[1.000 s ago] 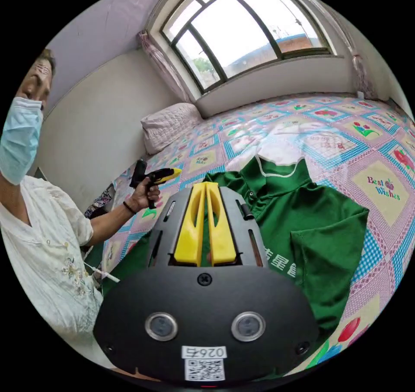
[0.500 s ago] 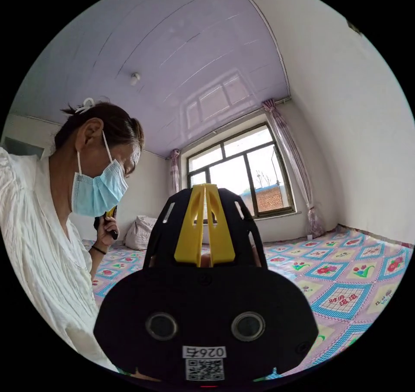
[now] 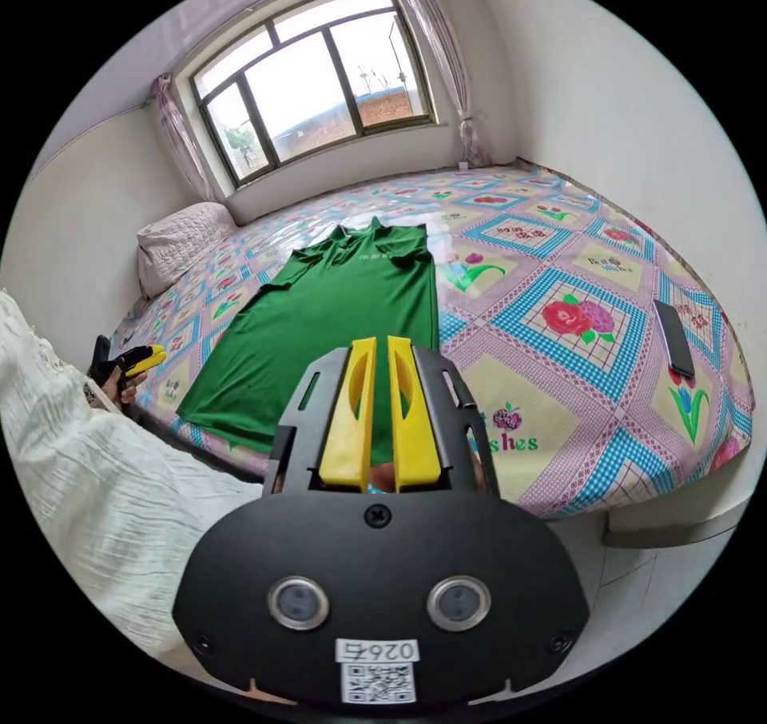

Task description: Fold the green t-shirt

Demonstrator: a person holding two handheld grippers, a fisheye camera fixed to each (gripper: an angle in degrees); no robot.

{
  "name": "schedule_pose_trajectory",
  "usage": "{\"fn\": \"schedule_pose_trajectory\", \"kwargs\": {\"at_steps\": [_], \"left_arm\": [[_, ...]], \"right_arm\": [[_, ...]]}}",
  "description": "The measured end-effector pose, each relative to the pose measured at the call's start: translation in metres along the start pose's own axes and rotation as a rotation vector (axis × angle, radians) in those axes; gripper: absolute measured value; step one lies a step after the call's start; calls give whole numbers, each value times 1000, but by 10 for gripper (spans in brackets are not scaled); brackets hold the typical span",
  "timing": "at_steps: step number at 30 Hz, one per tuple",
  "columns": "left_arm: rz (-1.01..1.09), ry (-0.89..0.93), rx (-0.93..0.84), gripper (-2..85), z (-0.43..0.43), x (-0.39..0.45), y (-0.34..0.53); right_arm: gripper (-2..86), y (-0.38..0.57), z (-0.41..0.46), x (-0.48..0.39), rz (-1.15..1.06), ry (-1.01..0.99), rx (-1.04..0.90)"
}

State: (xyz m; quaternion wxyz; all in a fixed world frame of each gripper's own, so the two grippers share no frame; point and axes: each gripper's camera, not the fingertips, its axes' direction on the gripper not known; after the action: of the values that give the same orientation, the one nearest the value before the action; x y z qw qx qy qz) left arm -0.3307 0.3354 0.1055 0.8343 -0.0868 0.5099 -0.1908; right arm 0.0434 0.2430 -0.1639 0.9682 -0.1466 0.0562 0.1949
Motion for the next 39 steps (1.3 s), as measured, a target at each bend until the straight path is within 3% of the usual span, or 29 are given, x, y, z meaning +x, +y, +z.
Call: {"fn": "schedule_pose_trajectory", "kwargs": {"at_steps": [6, 18, 23, 28, 32, 39], "left_arm": [[-12, -147, -141, 137, 51, 1, 29], [139, -357, -246, 218, 88, 39, 11], [186, -409, -300, 187, 103, 51, 9], [203, -493, -331, 70, 117, 52, -4], [136, -392, -350, 18, 114, 35, -17], [-34, -9, -248, -2, 68, -10, -27]], "right_arm": [[28, 40, 48, 8, 6, 75, -208], [117, 33, 99, 36, 75, 67, -254], [105, 27, 116, 32, 41, 121, -287], [33, 18, 127, 32, 21, 92, -306], [-8, 15, 132, 38, 16, 36, -314], [-12, 11, 107, 83, 90, -201, -305]]}}
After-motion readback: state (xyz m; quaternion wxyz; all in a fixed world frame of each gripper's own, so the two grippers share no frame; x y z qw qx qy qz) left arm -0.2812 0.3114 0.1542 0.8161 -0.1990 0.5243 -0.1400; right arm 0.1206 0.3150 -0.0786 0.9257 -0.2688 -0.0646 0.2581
